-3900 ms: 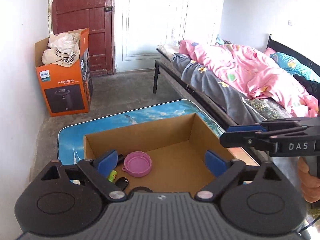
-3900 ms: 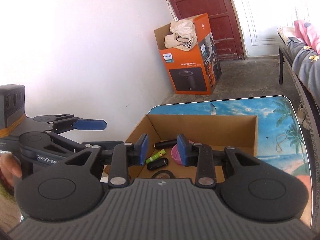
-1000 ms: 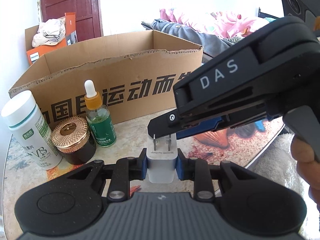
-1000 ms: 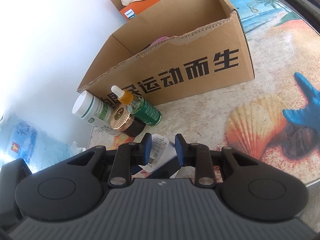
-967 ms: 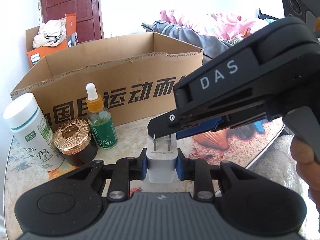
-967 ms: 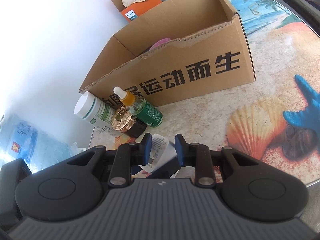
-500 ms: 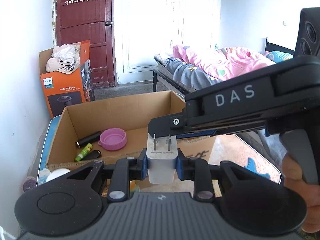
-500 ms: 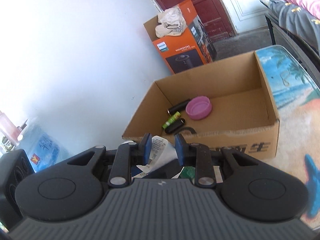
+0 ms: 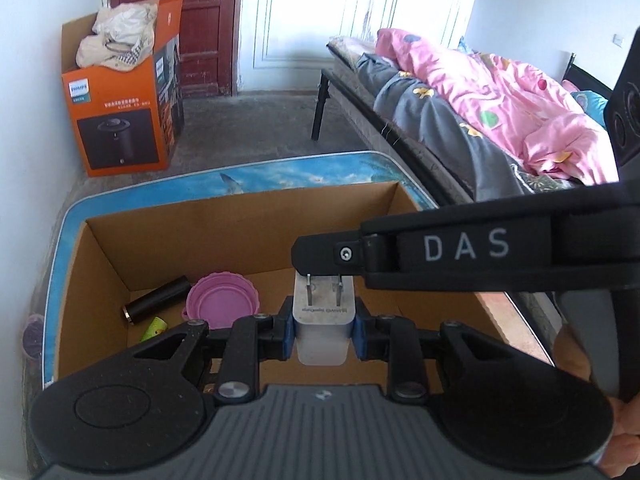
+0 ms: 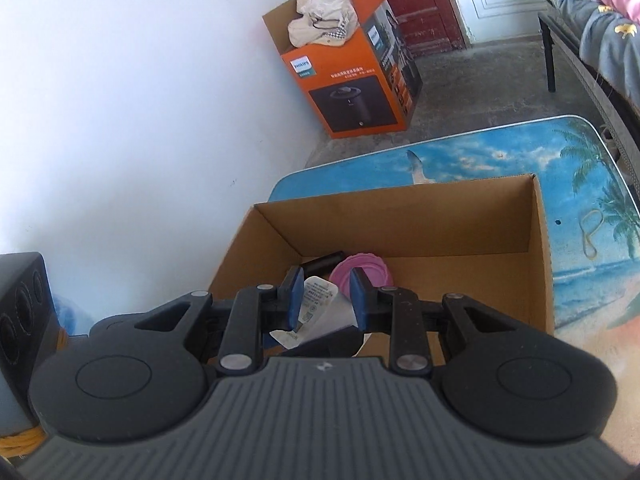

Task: Organize rigid objects
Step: 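Carry the white charger into the box and open the right gripper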

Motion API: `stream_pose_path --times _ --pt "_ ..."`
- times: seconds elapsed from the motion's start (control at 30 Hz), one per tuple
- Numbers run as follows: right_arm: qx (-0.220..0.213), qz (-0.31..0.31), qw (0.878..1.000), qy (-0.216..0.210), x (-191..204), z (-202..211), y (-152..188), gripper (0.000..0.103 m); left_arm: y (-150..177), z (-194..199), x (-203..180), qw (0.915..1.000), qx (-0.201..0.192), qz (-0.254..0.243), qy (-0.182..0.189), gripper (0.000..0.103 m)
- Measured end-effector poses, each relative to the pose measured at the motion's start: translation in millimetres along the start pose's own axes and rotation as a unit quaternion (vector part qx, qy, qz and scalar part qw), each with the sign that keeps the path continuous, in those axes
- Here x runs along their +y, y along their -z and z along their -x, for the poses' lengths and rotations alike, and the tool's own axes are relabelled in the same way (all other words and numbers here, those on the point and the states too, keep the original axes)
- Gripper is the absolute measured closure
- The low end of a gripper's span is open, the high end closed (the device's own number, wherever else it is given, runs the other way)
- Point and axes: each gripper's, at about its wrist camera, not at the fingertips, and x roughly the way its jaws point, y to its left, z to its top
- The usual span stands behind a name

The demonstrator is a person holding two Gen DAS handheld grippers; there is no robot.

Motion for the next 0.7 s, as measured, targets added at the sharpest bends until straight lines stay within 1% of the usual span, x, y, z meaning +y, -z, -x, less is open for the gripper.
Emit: stream_pose_path --times 0.1,0.17,0.33,0.53,0.7 --pt "0.029 -0.021 0.999 0.000 -23 -30 -16 0.078 -11 -29 8 0.9994 0.032 0.015 -0.002 0.075" --pt "0.042 -0.028 0.999 0.005 -33 -46 -20 0.078 -16 -45 13 0.9985 0.048 0.027 -0.001 0.075" --pt "0.063 -0.013 0.998 0.023 -42 -78 -29 0.078 -25 -76 17 0.9965 0.075 0.034 -0.014 0.075" --pt "0.075 0.018 0.996 0.039 -44 -101 -35 0.078 -28 -96 21 0.9950 0.089 0.038 -0.024 0.075" --pt "0.080 0.028 0.995 0.044 -47 -111 -38 0.078 -31 -105 22 0.9951 0.088 0.035 -0.030 0.075"
